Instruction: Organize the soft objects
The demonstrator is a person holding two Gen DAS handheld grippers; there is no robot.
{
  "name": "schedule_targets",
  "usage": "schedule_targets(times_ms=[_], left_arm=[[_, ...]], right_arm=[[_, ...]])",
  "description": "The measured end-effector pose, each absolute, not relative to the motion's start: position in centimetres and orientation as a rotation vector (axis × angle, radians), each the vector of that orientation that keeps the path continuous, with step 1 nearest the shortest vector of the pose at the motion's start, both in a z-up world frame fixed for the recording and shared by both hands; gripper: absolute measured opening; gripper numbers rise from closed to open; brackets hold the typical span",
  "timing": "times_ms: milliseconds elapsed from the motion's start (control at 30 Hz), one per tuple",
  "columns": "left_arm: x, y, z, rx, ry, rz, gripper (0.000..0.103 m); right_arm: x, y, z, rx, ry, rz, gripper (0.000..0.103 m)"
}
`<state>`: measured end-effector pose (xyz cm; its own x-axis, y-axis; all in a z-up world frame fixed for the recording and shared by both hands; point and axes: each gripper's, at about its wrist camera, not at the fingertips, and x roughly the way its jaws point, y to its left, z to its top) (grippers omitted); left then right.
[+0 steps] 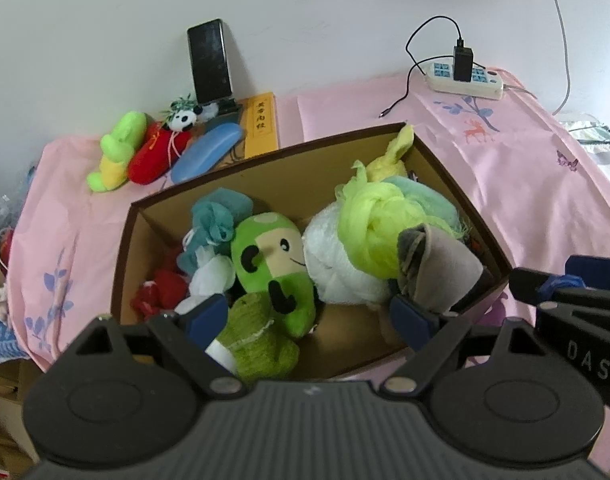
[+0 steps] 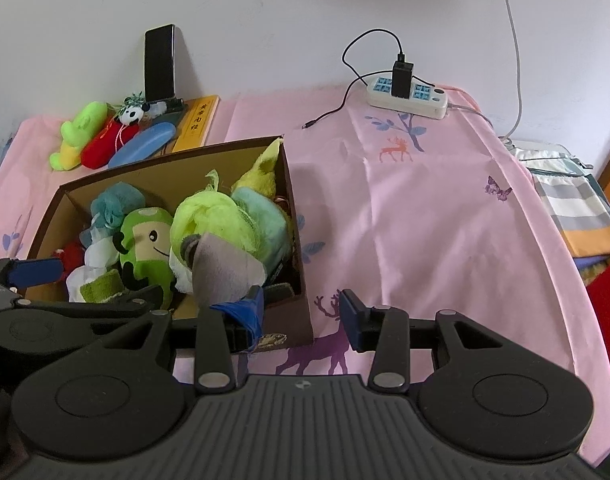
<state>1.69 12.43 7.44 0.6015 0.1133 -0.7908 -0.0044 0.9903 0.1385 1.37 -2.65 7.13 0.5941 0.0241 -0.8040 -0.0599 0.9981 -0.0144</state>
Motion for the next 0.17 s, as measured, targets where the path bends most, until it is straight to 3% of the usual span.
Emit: schedule_targets(times_ms=[167], left_arm=[[1.33,12.41,7.54,0.134,0.887,0.059,0.087]], right_arm=[[1.26,-2.73,6.97,-0.023,0.934,0.038,0.025]])
